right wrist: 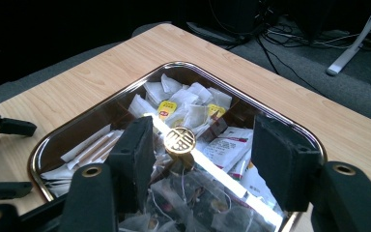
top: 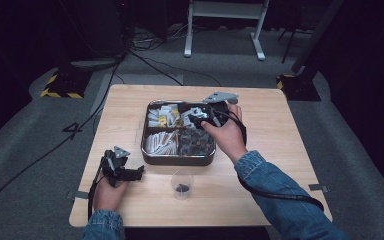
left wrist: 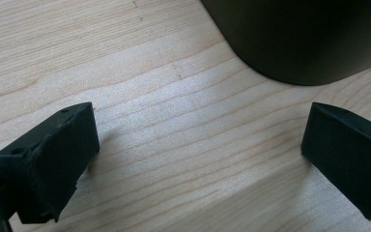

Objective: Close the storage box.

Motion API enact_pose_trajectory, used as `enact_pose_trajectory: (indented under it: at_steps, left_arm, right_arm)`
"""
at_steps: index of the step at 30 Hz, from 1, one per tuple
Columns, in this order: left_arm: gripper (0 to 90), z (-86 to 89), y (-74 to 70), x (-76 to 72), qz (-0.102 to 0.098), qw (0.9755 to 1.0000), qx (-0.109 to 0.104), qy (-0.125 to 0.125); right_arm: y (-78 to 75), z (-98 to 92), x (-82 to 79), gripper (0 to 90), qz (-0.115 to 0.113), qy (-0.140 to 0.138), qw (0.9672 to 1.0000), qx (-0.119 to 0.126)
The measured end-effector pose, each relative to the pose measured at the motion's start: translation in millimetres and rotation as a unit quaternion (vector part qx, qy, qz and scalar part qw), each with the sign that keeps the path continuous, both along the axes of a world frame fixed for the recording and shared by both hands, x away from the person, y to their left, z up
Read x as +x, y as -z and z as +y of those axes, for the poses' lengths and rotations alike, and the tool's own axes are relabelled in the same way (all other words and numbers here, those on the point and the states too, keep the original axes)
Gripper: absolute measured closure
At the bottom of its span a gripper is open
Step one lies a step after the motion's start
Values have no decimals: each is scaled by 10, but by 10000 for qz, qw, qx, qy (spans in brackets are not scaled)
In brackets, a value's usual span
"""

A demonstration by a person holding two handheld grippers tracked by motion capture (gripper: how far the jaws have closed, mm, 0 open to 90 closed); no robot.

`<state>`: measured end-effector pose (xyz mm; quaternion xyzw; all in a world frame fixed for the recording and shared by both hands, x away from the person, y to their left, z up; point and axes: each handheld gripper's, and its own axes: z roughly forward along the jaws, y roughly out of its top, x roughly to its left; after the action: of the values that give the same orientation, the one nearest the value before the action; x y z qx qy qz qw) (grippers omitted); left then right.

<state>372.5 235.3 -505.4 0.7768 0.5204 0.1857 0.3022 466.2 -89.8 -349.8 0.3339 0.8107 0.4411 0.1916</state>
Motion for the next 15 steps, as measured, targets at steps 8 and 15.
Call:
enact_pose_trajectory:
  at_steps: [8, 15]
  left_arm:
    - [2, 0, 0, -2, 1, 10000, 0, -9]
    - [2, 2, -1, 1, 3, 10000, 2, 5]
  right_arm:
    - [-33, -298, -114, 405, 39, 31, 10000, 83]
    - [-46, -691, -158, 403, 125, 216, 9996, 159]
